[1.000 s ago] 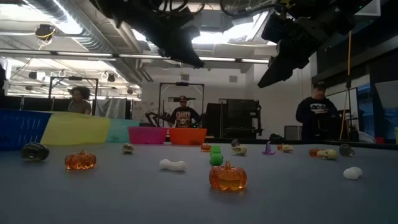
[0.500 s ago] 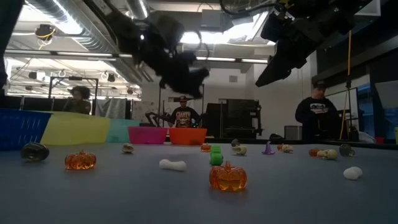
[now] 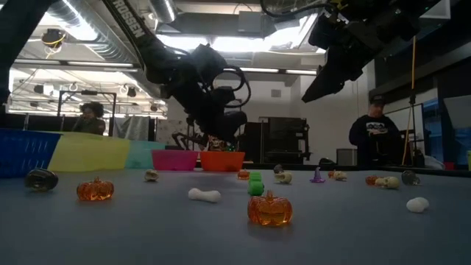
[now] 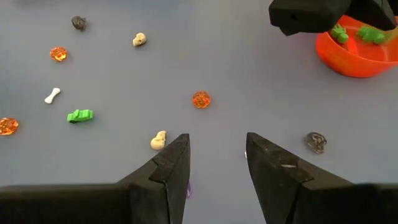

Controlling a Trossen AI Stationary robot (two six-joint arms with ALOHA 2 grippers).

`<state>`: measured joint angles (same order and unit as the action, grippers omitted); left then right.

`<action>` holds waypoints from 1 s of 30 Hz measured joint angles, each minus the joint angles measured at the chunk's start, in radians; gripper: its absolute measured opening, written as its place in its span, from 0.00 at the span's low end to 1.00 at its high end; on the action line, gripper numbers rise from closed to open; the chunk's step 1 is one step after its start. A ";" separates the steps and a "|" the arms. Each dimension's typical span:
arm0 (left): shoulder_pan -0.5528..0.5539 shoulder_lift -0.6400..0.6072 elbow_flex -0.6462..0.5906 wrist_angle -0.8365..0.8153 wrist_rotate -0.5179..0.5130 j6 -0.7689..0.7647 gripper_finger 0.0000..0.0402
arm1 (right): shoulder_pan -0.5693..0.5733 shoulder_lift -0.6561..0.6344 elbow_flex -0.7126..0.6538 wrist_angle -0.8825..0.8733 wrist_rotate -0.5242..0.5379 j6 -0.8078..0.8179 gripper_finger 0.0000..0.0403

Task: Sort Halloween decoration
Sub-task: Put the green skeleton toy into the orange bin, then put the white bone toy into the yellow bin

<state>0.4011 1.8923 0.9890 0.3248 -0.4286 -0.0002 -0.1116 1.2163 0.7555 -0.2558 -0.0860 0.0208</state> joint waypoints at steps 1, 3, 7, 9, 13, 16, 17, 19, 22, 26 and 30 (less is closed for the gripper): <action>0.000 0.000 0.000 0.000 0.000 -0.001 0.21 | 0.000 0.000 0.000 0.000 0.000 0.000 0.39; 0.000 0.000 0.000 -0.001 0.000 -0.011 0.24 | 0.000 0.000 0.000 0.000 0.000 0.000 0.39; 0.000 0.000 0.000 -0.001 0.000 -0.050 0.31 | 0.000 0.000 0.000 0.000 0.000 0.000 0.39; 0.000 0.000 0.000 -0.001 0.000 -0.050 0.34 | 0.000 0.000 0.000 0.000 0.000 0.000 0.39; 0.000 0.000 0.000 -0.002 0.000 -0.050 0.37 | 0.000 0.000 0.000 0.000 0.000 0.000 0.39; 0.000 0.000 0.000 -0.002 0.000 -0.055 0.38 | 0.000 0.000 0.000 0.000 0.000 0.000 0.39; -0.001 0.000 0.000 -0.002 0.000 -0.061 0.38 | 0.000 0.000 0.000 0.000 0.000 0.000 0.39; -0.002 -0.001 0.000 -0.002 0.000 -0.077 0.38 | 0.000 0.000 0.000 0.000 0.000 0.000 0.39; -0.004 -0.008 0.000 -0.004 0.012 -0.078 0.38 | 0.000 0.000 0.000 0.000 0.000 0.000 0.39; -0.010 -0.045 0.000 -0.002 0.055 -0.080 0.38 | 0.000 0.000 0.000 -0.001 0.000 0.000 0.39; -0.026 -0.095 0.000 -0.019 0.083 -0.079 0.38 | 0.000 0.000 0.000 0.000 0.000 0.000 0.39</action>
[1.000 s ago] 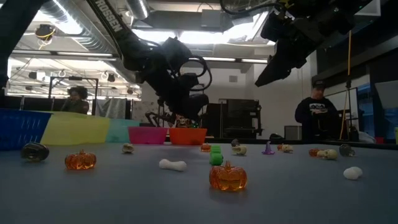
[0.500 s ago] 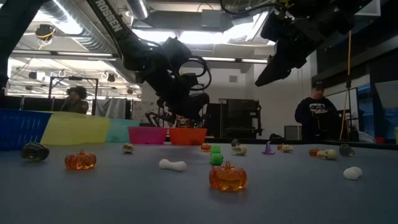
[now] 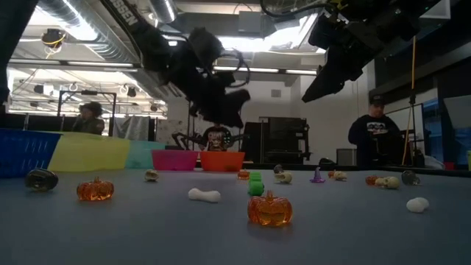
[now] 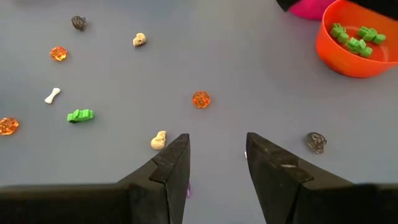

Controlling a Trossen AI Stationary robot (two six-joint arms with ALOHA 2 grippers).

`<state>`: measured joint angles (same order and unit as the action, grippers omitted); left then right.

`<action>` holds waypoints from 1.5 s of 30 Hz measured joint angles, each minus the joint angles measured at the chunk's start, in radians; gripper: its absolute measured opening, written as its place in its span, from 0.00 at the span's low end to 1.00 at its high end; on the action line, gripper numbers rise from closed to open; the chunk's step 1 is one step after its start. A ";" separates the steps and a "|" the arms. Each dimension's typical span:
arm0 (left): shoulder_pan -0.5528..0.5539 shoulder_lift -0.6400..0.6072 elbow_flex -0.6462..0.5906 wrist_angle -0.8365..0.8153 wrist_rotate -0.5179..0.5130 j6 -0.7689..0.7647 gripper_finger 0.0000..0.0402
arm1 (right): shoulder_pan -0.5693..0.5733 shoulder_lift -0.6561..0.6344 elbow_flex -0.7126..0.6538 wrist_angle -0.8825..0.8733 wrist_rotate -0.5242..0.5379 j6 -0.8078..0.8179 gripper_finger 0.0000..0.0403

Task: Sort Halloween decoration
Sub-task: Put the white bone toy into the yellow bin

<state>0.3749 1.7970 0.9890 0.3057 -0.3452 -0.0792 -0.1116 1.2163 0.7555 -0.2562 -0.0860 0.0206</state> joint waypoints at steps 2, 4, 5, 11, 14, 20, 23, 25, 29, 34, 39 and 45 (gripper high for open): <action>-0.011 -0.029 0.000 -0.017 0.019 0.002 0.38 | 0.000 0.000 0.000 0.000 0.000 0.000 0.39; -0.024 -0.057 0.000 -0.039 0.043 0.002 0.38 | 0.000 0.000 0.000 -0.001 0.000 0.000 0.39; -0.031 -0.070 0.000 -0.046 0.060 0.002 0.38 | 0.000 0.000 0.000 0.000 0.000 0.000 0.39; -0.084 -0.124 0.000 -0.058 0.142 0.002 0.38 | 0.000 0.000 0.000 0.001 0.000 0.000 0.39; -0.114 -0.134 0.000 -0.063 0.159 0.002 0.38 | 0.000 0.000 0.000 0.000 0.000 0.000 0.39; -0.180 -0.145 0.000 -0.070 0.257 0.002 0.38 | 0.000 0.000 0.000 0.000 0.000 0.000 0.39; -0.216 -0.145 0.000 -0.071 0.354 0.001 0.38 | 0.000 0.000 0.000 0.000 0.000 0.000 0.39; -0.243 -0.145 0.000 -0.086 0.428 0.002 0.38 | 0.000 0.000 0.000 0.000 0.000 0.000 0.39; -0.309 -0.145 0.000 -0.092 0.546 0.001 0.38 | 0.000 0.000 0.000 0.000 0.000 0.000 0.39; -0.415 -0.145 0.000 -0.108 0.559 0.002 0.38 | 0.000 0.000 0.000 0.000 0.000 0.000 0.39; -0.524 -0.134 0.000 -0.120 0.526 0.003 0.38 | 0.000 0.000 0.000 0.000 0.000 0.000 0.39; -0.645 -0.096 0.000 -0.168 0.442 0.003 0.38 | 0.000 0.000 0.000 0.000 0.000 0.000 0.39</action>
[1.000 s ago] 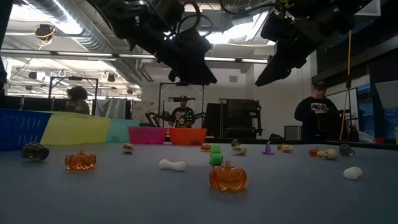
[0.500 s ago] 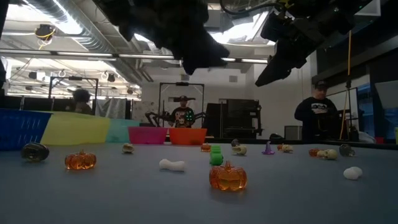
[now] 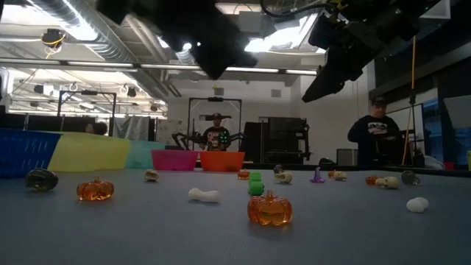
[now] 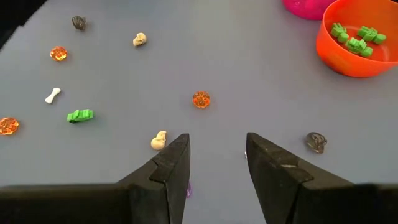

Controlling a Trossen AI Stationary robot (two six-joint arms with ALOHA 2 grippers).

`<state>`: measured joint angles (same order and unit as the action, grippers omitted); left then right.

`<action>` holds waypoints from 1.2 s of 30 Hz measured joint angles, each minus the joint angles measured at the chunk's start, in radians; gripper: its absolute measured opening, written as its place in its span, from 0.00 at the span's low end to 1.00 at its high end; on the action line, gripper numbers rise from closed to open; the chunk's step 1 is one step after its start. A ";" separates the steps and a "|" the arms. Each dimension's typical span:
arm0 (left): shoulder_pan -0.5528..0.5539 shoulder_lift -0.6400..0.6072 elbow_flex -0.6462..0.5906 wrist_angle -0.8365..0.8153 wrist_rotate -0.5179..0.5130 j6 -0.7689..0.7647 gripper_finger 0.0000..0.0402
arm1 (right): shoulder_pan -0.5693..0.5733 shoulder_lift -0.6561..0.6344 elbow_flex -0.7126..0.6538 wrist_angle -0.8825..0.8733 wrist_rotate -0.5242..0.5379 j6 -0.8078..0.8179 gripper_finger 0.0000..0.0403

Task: Sort Halloween decoration
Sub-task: Put the white bone toy into the yellow bin

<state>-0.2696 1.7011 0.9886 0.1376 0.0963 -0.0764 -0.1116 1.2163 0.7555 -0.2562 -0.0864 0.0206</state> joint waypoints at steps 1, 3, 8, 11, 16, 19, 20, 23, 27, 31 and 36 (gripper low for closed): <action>-0.016 0.011 0.000 0.003 -0.014 0.000 0.38 | 0.000 0.000 0.000 0.000 0.000 0.000 0.39; -0.046 0.031 0.000 0.002 -0.036 0.000 0.38 | 0.000 0.000 0.000 0.000 0.000 0.000 0.39; -0.095 0.104 0.000 0.005 -0.061 0.000 0.38 | 0.000 0.000 0.000 0.000 0.000 0.000 0.39; -0.112 0.147 0.000 0.004 -0.061 0.000 0.38 | 0.000 0.000 0.000 -0.001 0.000 0.000 0.39; -0.117 0.200 0.000 0.004 -0.070 0.000 0.38 | 0.000 0.000 0.000 0.000 0.000 0.000 0.39; -0.116 0.225 0.000 0.001 -0.088 0.000 0.38 | 0.000 0.000 0.000 -0.001 0.000 0.000 0.39; -0.116 0.232 0.000 0.001 -0.089 -0.001 0.38 | 0.000 0.000 0.000 -0.001 0.000 0.000 0.39; -0.116 0.245 0.000 -0.010 -0.089 -0.002 0.38 | 0.000 0.000 0.000 -0.001 0.000 0.000 0.39; -0.114 0.244 0.002 -0.041 -0.089 -0.026 0.38 | 0.000 0.000 0.000 -0.001 0.000 0.000 0.39; -0.112 0.243 0.002 -0.047 -0.086 -0.070 0.38 | 0.000 0.000 0.000 -0.002 0.000 0.000 0.39; -0.112 0.243 0.002 -0.051 -0.086 -0.078 0.38 | 0.000 0.000 0.000 -0.002 0.000 0.000 0.39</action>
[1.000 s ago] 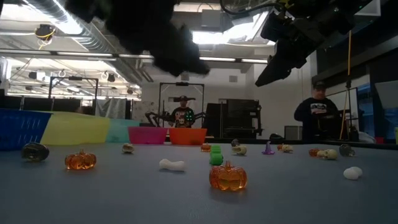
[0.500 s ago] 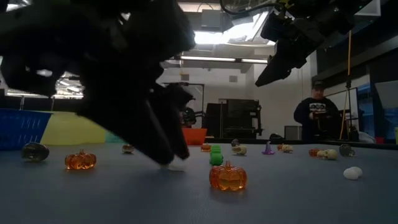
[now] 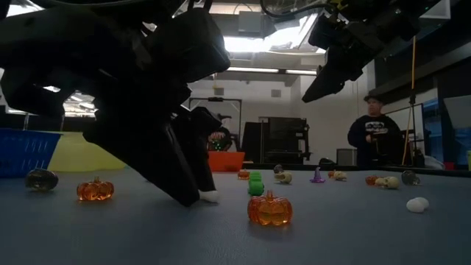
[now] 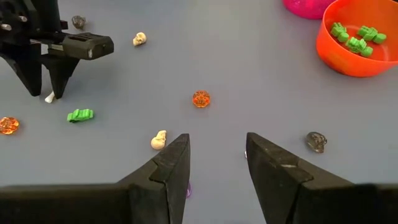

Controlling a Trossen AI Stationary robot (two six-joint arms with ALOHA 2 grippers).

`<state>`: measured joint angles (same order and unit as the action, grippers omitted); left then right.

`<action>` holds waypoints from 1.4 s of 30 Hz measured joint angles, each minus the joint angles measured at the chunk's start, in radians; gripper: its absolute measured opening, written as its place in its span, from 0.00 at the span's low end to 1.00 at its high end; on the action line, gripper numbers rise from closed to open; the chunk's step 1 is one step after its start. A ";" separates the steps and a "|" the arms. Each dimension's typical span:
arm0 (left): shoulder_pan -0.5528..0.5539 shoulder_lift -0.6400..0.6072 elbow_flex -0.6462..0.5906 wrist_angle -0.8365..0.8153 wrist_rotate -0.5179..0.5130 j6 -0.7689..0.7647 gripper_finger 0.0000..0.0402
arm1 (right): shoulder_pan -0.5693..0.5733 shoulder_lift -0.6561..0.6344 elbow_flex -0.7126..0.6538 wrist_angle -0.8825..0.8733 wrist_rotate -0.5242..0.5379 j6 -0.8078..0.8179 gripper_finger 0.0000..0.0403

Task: Sort Halloween decoration
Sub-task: Put the white bone toy into the yellow bin

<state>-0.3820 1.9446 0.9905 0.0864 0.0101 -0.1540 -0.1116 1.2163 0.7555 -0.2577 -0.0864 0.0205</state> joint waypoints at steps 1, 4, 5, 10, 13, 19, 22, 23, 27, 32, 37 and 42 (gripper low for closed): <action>0.000 0.000 0.000 0.000 0.000 -0.001 0.38 | 0.000 0.000 0.000 0.000 0.000 0.000 0.39; 0.000 0.000 0.000 -0.001 -0.001 -0.001 0.37 | 0.000 0.000 0.000 0.000 0.000 0.000 0.39; 0.000 -0.001 0.000 -0.001 -0.001 -0.002 0.36 | 0.000 0.000 0.000 0.000 0.000 0.000 0.39; 0.000 -0.013 -0.001 -0.011 -0.004 -0.005 0.32 | 0.000 0.000 0.000 0.000 0.000 0.000 0.39; 0.000 -0.013 0.000 -0.012 -0.004 -0.005 0.32 | 0.000 0.000 0.000 -0.001 0.000 0.000 0.39; 0.000 -0.015 0.002 -0.027 -0.014 -0.004 0.32 | 0.000 0.000 0.000 -0.002 0.000 0.000 0.39; 0.000 -0.015 0.002 -0.028 -0.018 -0.004 0.32 | 0.000 0.000 0.000 -0.002 0.000 0.000 0.39; 0.000 -0.015 0.002 -0.028 -0.019 -0.004 0.32 | 0.000 0.000 0.000 -0.002 0.000 0.000 0.39; 0.000 -0.015 0.002 -0.028 -0.023 -0.004 0.32 | 0.000 0.000 0.000 -0.002 0.000 0.000 0.39; 0.000 -0.015 0.002 -0.028 -0.041 -0.004 0.32 | 0.000 0.000 0.000 -0.003 0.000 0.000 0.39; 0.000 -0.015 0.003 -0.028 -0.053 -0.004 0.32 | 0.000 0.000 0.000 -0.003 0.000 0.000 0.39; 0.000 -0.015 0.003 -0.028 -0.052 -0.002 0.32 | 0.000 0.000 0.000 -0.003 0.000 0.000 0.39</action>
<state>-0.3820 1.9297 0.9932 0.0586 -0.0422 -0.1555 -0.1116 1.2163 0.7555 -0.2606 -0.0864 0.0205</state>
